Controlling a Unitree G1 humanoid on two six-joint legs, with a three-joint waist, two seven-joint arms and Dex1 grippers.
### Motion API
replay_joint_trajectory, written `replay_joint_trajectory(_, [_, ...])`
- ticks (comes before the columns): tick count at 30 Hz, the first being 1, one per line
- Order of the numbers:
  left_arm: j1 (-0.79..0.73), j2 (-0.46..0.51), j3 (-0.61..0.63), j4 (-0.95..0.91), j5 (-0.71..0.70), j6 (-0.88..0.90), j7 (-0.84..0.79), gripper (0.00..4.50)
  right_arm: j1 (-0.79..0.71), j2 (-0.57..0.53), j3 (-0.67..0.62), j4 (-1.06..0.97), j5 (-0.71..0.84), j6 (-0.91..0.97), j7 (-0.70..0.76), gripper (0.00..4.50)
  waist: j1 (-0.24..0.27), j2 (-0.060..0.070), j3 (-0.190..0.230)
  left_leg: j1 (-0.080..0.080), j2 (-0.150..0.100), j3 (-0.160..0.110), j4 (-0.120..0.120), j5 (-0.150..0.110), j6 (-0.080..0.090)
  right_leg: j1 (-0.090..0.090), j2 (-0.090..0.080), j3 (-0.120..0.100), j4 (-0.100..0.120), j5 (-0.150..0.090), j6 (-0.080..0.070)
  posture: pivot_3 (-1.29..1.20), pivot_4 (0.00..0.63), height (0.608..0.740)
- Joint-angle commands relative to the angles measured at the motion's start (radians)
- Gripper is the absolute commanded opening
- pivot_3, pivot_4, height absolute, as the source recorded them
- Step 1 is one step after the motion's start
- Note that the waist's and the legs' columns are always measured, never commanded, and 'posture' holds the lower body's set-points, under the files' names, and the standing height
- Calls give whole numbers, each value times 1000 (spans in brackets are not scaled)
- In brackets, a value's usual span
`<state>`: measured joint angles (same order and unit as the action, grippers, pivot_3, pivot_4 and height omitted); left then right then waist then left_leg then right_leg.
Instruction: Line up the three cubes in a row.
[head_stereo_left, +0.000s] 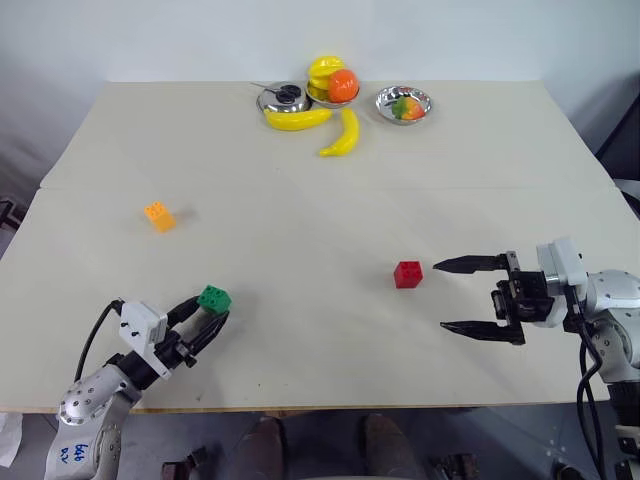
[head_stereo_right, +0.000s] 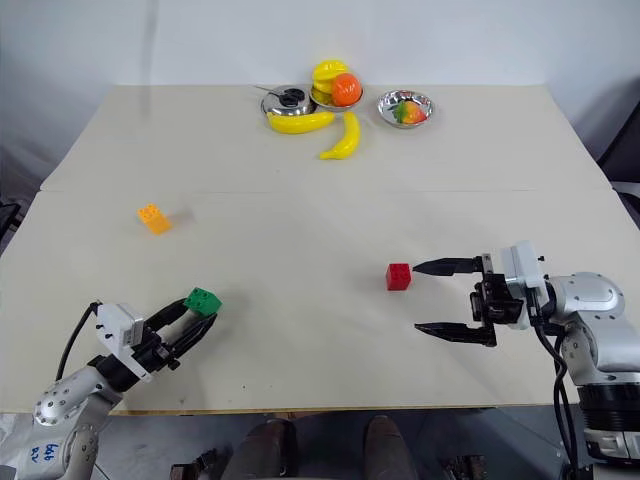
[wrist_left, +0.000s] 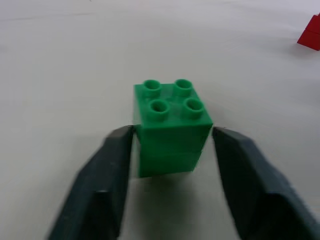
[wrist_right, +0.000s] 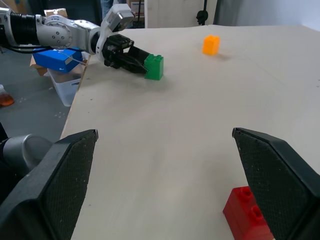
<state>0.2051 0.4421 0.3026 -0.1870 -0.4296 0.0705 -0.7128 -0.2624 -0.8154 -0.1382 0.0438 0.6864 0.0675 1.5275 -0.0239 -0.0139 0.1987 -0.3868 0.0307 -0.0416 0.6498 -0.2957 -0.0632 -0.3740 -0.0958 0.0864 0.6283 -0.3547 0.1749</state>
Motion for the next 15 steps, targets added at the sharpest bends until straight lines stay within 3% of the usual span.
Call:
replay_joint_trajectory(1, [-15, -4, -6, -11, -2, -27, 0, 1468, 18, -12, -57, -2, -1, -18, 17, 4500, 0, 0, 0, 0, 0, 0, 0, 0, 0, 0, 0, 0, 0, 0, 0, 0, 150, 740])
replay_joint_trajectory(4, [-45, 20, -28, -6, -5, -33, -43, 1457, 52, -19, -89, -16, -1, -15, 8, 4500, 2, 0, 0, 0, 0, 0, 0, 0, 0, 0, 0, 0, 0, 0, 0, 0, 150, 740])
replay_joint_trajectory(9, [-288, 166, -176, 100, 1, -30, -335, 1457, 143, -41, -179, -49, 8, 3, -20, 4500, 24, 0, 0, 0, 0, 0, 0, 2, -2, 0, 1, 0, 1, 0, 0, 0, 150, 740])
replay_joint_trajectory(15, [-704, 82, -382, 423, 97, -90, -502, 1457, 275, -57, -278, -127, 25, 37, -49, 4500, 30, 2, -1, 0, -1, -1, 0, 4, -3, 1, 1, 0, 0, 1, 1, 0, 150, 740])
